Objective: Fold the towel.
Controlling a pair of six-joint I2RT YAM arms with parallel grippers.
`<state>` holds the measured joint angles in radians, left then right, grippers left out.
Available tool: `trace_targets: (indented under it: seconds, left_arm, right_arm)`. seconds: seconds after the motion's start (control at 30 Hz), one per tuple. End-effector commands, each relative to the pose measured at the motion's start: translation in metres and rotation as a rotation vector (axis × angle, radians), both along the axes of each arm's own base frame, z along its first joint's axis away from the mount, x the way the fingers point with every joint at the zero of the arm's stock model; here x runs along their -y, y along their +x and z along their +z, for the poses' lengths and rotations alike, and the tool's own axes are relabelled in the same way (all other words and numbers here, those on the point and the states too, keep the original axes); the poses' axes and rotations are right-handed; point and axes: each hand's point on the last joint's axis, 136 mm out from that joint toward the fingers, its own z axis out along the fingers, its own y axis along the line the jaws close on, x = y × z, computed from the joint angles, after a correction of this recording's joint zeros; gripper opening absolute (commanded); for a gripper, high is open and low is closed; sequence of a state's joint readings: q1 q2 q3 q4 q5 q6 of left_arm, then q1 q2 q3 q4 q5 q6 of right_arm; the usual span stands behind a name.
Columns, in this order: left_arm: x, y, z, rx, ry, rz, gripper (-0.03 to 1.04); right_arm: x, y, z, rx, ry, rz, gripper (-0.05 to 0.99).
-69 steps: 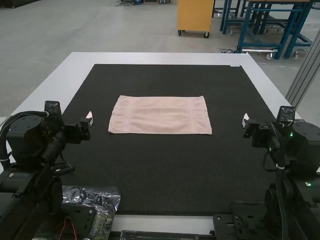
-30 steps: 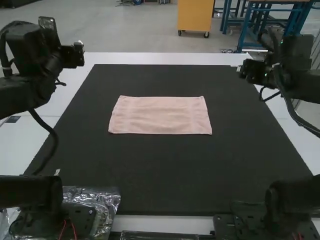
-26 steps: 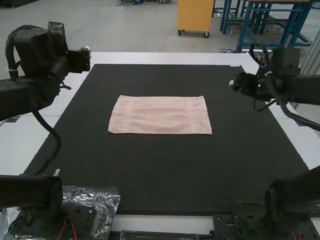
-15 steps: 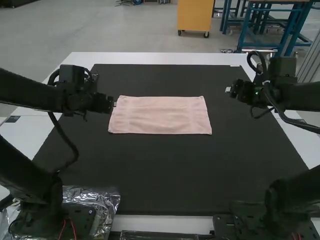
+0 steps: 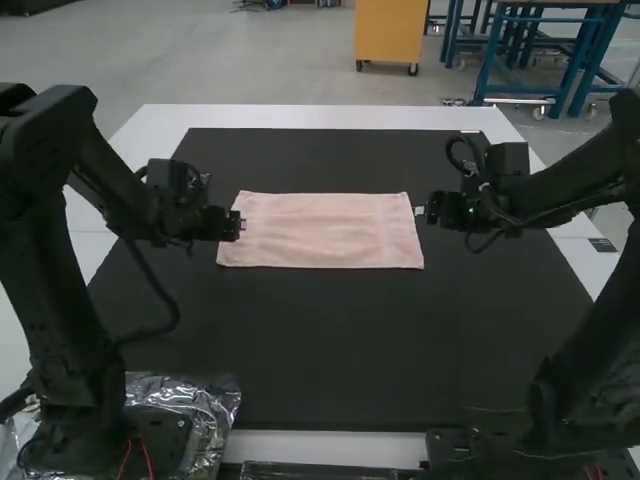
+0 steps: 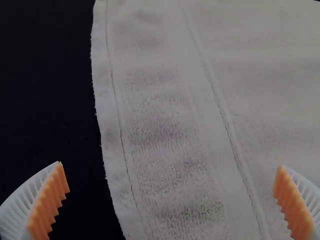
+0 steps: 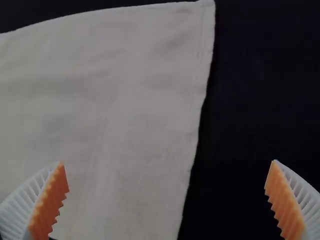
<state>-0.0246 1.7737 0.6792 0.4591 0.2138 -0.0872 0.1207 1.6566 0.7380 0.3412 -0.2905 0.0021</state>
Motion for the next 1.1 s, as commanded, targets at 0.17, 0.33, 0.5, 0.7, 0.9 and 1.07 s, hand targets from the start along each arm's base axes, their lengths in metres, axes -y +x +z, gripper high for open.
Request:
trace_targets:
  seconds: [0.17,0.33,0.5,0.7,0.9,1.07]
  left_arm:
    - [-0.006,0.035,0.008,0.063,0.009,0.008,0.96]
    - [-0.016,0.051,-0.001,0.068,0.022,0.019,0.96]
    - [-0.025,0.067,-0.016,0.057,0.045,0.021,0.96]
    - [-0.034,0.086,-0.025,0.060,0.059,0.029,0.96]
    - [-0.034,0.099,-0.028,0.069,0.065,0.023,0.96]
    - [-0.032,0.107,-0.031,0.067,0.064,0.019,0.96]
  right_arm:
    - [-0.030,0.043,-0.002,0.063,-0.043,0.067,0.91]
    - [-0.040,0.066,-0.024,0.058,-0.077,0.072,0.91]
    - [-0.039,0.084,-0.050,0.043,-0.098,0.065,0.91]
    - [-0.039,0.104,-0.067,0.038,-0.111,0.063,0.91]
    - [-0.037,0.122,-0.071,0.054,-0.113,0.050,0.91]
    - [-0.036,0.135,-0.075,0.062,-0.115,0.042,0.91]
